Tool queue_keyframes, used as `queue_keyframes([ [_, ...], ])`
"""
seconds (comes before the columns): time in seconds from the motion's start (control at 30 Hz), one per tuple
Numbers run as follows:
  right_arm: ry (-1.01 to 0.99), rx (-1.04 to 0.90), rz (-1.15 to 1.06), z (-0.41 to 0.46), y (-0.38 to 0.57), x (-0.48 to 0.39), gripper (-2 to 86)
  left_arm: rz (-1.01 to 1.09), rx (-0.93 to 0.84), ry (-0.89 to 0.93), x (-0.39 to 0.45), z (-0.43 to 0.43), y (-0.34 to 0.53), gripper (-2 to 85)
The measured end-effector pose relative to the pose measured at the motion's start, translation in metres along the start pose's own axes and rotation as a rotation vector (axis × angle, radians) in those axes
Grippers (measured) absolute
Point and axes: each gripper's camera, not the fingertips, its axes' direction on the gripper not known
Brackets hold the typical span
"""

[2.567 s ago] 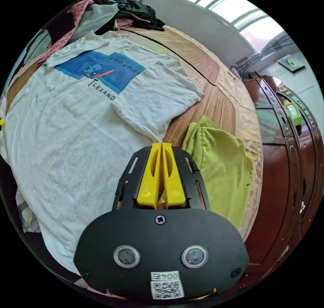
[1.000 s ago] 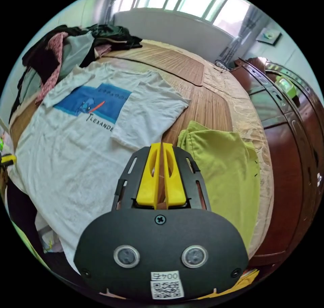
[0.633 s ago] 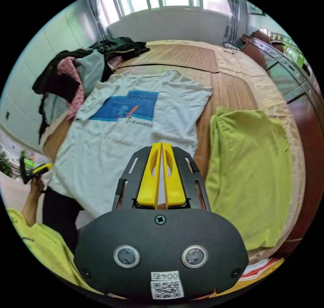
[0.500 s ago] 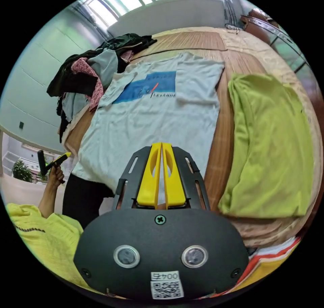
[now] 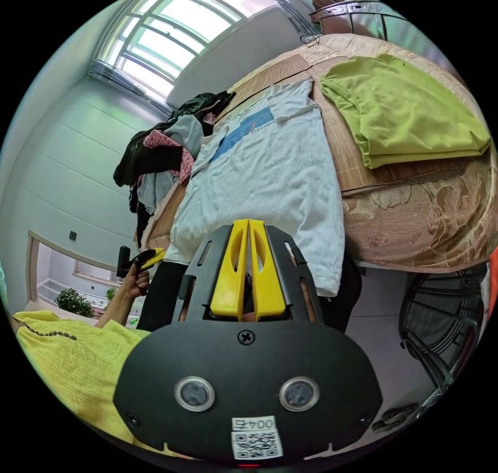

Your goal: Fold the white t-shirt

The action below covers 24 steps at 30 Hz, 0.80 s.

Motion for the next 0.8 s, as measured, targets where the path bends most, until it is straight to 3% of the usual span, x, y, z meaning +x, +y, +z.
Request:
queue_keyframes([
  [0.47,0.165,0.114,0.169,-0.099,0.048,0.036,0.1,0.279,-0.138,-0.474,0.082,0.04,0.004,2.0],
  [0.6,0.129,0.077,0.215,-0.108,0.063,0.052,2.6,0.291,-0.082,-0.448,0.086,0.027,0.012,1.0],
  [0.8,-0.05,0.048,0.294,-0.109,0.077,0.07,8.7,0.18,-0.021,-0.245,0.062,-0.009,0.02,0.5],
])
